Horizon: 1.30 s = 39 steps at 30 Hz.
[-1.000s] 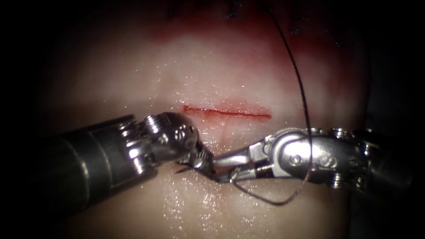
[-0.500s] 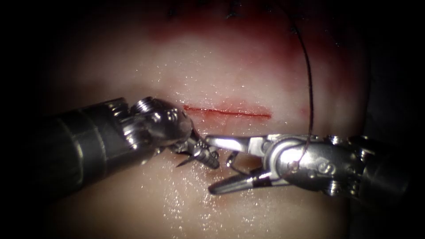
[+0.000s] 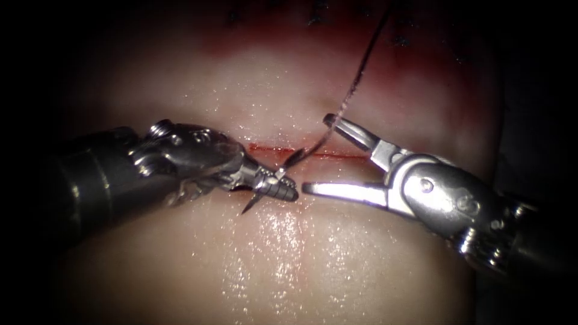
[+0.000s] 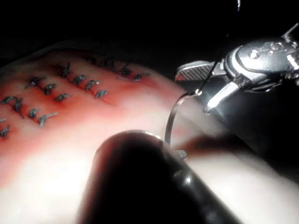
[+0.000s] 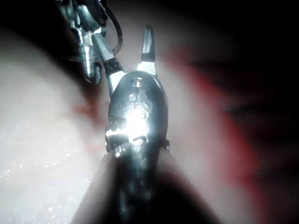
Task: Wound Closure
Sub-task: Hand needle to right needle driver
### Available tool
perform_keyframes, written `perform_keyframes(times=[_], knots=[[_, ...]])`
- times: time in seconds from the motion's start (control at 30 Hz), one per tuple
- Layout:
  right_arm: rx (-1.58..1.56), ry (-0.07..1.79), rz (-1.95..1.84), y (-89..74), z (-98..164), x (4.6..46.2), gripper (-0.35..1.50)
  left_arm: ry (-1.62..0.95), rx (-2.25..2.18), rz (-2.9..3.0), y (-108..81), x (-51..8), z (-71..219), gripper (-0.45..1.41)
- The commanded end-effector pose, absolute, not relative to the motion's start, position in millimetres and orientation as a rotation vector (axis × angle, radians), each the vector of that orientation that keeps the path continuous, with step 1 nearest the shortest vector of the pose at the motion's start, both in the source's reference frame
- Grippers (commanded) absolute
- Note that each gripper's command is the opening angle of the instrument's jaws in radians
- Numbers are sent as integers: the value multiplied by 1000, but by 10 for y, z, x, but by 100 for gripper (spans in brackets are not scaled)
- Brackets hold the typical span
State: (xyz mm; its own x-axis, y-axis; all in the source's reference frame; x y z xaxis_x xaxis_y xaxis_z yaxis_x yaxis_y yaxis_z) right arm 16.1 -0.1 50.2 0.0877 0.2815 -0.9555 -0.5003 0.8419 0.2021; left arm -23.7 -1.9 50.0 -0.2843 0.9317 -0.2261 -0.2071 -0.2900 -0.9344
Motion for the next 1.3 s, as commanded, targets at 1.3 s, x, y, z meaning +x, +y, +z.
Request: perform_keyframes(times=[1.3], knots=[[-276, 1210, 601, 22, 509, 206, 120, -779, -1198, 1643, -29, -251, 500, -35]])
